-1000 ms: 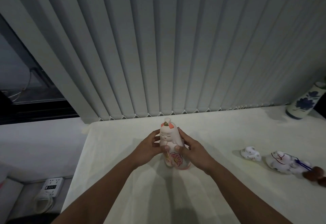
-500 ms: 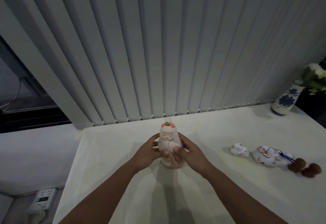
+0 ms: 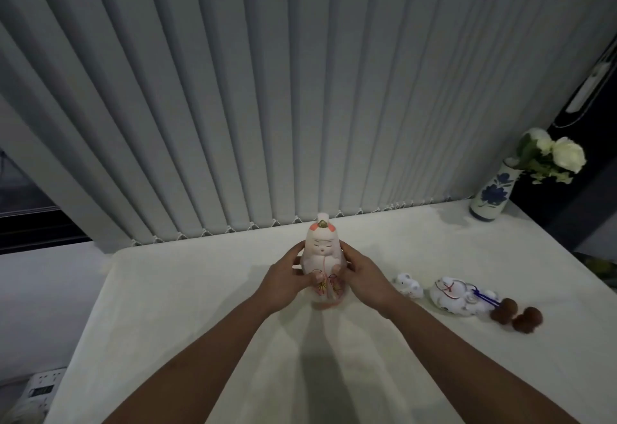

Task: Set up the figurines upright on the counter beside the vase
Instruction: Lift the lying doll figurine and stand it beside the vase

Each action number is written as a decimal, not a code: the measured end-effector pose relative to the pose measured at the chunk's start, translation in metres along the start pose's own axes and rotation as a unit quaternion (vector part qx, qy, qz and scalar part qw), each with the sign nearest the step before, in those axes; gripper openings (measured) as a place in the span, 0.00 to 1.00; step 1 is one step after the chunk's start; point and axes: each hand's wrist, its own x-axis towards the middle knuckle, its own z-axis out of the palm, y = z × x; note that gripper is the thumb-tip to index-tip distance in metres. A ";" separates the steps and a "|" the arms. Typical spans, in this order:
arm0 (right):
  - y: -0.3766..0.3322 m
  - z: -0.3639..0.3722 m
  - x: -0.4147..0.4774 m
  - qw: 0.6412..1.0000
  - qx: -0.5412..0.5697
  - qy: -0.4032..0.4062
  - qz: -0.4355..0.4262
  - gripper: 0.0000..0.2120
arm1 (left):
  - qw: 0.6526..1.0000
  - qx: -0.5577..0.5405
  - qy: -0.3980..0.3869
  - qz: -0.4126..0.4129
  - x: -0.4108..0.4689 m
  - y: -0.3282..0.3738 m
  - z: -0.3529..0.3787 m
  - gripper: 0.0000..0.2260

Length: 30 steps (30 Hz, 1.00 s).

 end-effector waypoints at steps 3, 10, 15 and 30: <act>0.003 -0.027 0.011 0.999 -0.043 -0.009 0.001 0.25 | 1.000 0.006 0.019 0.000 0.016 0.009 0.019 0.38; 0.016 -0.085 0.035 0.995 -0.093 -0.039 -0.001 0.24 | 0.998 0.019 0.055 -0.009 0.046 0.024 0.063 0.36; 0.029 -0.111 0.051 0.992 -0.107 -0.066 -0.003 0.24 | 0.996 0.018 0.081 -0.018 0.062 0.027 0.088 0.39; 0.060 -0.127 0.067 0.994 -0.055 -0.093 0.006 0.22 | 0.991 0.053 0.123 -0.016 0.065 0.031 0.113 0.32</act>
